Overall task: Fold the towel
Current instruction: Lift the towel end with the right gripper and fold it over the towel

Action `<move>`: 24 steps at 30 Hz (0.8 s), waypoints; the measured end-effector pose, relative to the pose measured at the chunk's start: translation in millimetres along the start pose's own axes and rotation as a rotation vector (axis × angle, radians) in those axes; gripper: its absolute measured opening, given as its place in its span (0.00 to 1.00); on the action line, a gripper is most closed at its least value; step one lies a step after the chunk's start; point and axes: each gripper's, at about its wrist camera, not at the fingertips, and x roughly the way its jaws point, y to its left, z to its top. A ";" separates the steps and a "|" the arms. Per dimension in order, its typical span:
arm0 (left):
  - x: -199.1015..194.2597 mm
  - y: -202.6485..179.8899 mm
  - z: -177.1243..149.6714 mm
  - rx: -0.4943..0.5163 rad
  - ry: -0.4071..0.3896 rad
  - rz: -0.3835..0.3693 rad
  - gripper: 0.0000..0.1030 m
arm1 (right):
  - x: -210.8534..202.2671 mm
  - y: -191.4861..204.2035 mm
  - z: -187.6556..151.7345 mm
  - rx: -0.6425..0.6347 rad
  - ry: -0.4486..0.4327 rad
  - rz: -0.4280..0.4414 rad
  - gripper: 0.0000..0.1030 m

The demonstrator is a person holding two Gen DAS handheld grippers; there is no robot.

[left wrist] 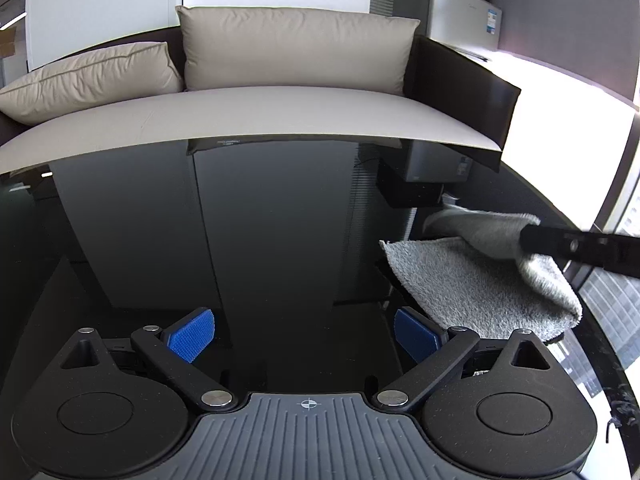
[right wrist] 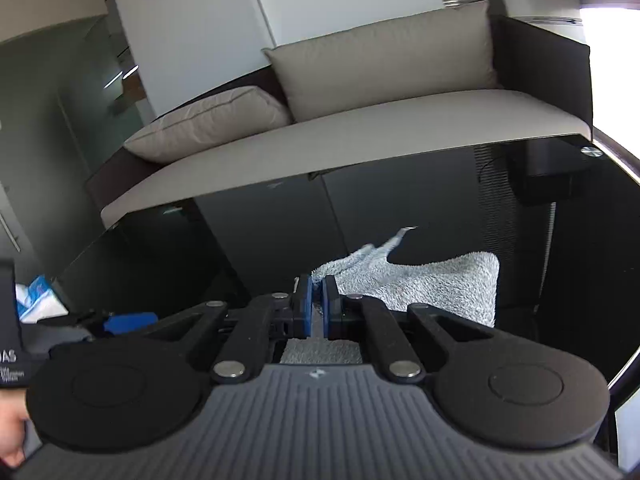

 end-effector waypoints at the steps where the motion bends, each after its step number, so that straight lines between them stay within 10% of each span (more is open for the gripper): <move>1: -0.2 2.0 0.2 -0.007 0.001 0.006 0.93 | 3.2 4.6 -3.8 -0.017 0.022 0.010 0.05; 16: 8.1 -1.7 -1.7 0.006 0.039 -0.019 0.93 | -15.8 8.2 3.1 -0.051 -0.075 0.083 0.05; 24: 12.9 10.5 -1.7 -0.060 0.064 0.010 0.93 | 3.3 18.8 -15.8 -0.157 0.126 0.153 0.05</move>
